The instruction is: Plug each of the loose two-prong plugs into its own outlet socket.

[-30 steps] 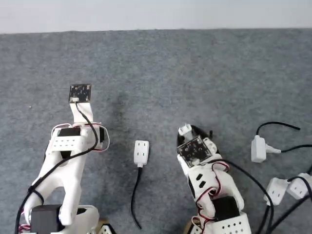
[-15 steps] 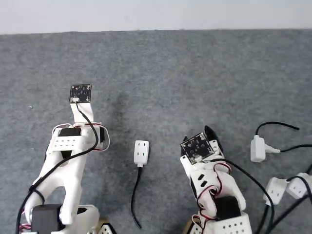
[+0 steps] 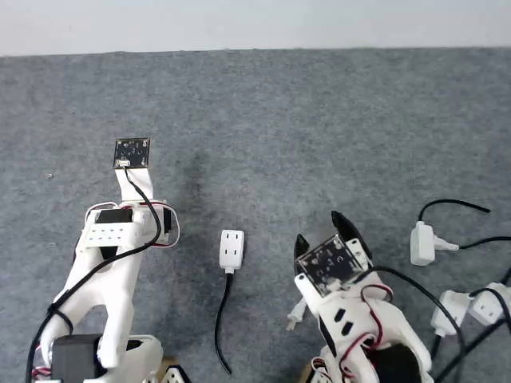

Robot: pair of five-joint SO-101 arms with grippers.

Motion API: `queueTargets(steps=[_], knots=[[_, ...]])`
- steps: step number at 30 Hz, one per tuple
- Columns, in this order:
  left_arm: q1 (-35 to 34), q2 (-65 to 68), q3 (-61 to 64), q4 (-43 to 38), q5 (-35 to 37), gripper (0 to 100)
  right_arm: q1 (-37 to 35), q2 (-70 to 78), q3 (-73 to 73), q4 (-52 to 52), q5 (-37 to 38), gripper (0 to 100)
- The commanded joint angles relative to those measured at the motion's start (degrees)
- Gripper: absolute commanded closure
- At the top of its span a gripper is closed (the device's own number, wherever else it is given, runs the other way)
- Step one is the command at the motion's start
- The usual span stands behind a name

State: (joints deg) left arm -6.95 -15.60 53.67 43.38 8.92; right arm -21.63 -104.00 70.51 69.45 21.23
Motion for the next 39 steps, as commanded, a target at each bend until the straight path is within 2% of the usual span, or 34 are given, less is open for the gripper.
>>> queueTargets(steps=[1,7,16,20,26,30,33,39], knots=[[-0.18,-0.18,-1.54,-1.14,-0.26,93,-0.22,0.48,-4.40,0.75,-3.69,78.7],[-0.18,-0.18,-1.54,-1.14,-0.26,93,-0.40,5.85,-4.84,1.19,-8.79,78.7],[-0.09,-0.18,-1.54,-1.23,-0.26,93,-2.24,29.76,-15.30,4.79,-16.00,78.6],[-0.09,-0.18,-1.54,-1.23,-0.26,93,-6.37,38.37,-20.48,6.64,-22.68,78.6],[-0.09,-0.18,-1.54,-1.32,-0.26,93,-7.25,52.44,-27.52,10.86,-32.53,77.6],[-0.09,-0.18,-1.54,-1.32,-0.26,93,-7.25,62.46,-32.00,15.34,-42.37,68.6],[-0.09,-0.18,-1.54,-1.32,-0.26,93,-7.25,69.67,-35.25,19.21,-43.78,64.0],[-0.09,-0.18,-1.54,-1.41,-0.26,93,-7.34,81.63,-38.59,22.20,-43.78,67.7]])
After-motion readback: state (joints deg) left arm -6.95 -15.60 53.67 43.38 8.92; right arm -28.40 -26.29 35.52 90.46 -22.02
